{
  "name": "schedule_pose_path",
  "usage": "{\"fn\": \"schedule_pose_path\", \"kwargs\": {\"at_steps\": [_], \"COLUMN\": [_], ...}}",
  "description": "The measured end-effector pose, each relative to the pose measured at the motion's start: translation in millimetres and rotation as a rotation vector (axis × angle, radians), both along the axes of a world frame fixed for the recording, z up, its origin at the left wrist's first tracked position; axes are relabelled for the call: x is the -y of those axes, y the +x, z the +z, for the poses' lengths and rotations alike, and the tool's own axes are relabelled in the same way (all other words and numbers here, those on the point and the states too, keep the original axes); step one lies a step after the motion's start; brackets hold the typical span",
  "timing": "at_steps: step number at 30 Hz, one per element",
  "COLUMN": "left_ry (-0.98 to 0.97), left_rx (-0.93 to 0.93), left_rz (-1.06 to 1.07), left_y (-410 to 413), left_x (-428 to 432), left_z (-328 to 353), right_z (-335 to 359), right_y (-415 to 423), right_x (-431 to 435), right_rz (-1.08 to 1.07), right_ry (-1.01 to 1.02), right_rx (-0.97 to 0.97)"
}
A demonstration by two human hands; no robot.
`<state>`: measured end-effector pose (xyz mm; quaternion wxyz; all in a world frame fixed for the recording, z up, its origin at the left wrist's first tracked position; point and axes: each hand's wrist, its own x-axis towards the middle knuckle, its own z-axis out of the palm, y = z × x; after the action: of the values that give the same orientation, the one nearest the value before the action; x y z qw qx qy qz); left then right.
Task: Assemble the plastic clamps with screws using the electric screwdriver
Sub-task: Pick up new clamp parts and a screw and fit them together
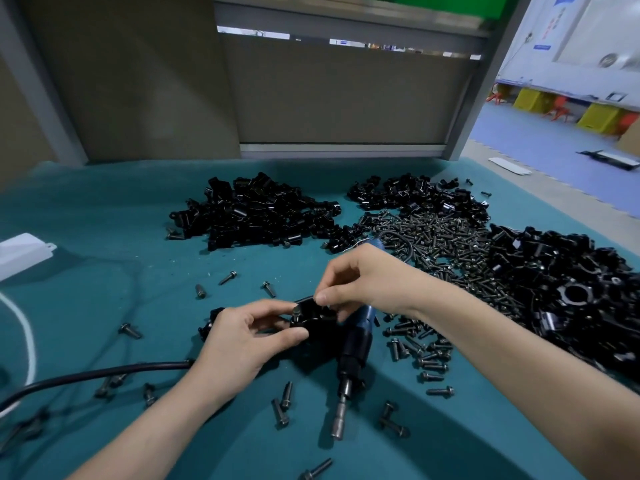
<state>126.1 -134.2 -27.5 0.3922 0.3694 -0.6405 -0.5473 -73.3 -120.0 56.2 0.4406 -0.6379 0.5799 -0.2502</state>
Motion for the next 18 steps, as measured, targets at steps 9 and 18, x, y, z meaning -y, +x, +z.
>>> {"fn": "schedule_pose_path", "kwargs": {"at_steps": [9, 18], "left_ry": [0.034, -0.211], "left_rx": [-0.055, -0.190], "left_rz": [0.049, 0.175], "left_y": [-0.7, -6.1], "left_x": [0.9, -8.4], "left_z": [-1.7, 12.4], "right_z": [4.1, 1.0], "right_y": [7.8, 19.6], "right_x": [-1.1, -10.8], "right_rz": [-0.146, -0.156], "right_ry": [0.316, 0.270], "right_rx": [0.184, 0.611]}}
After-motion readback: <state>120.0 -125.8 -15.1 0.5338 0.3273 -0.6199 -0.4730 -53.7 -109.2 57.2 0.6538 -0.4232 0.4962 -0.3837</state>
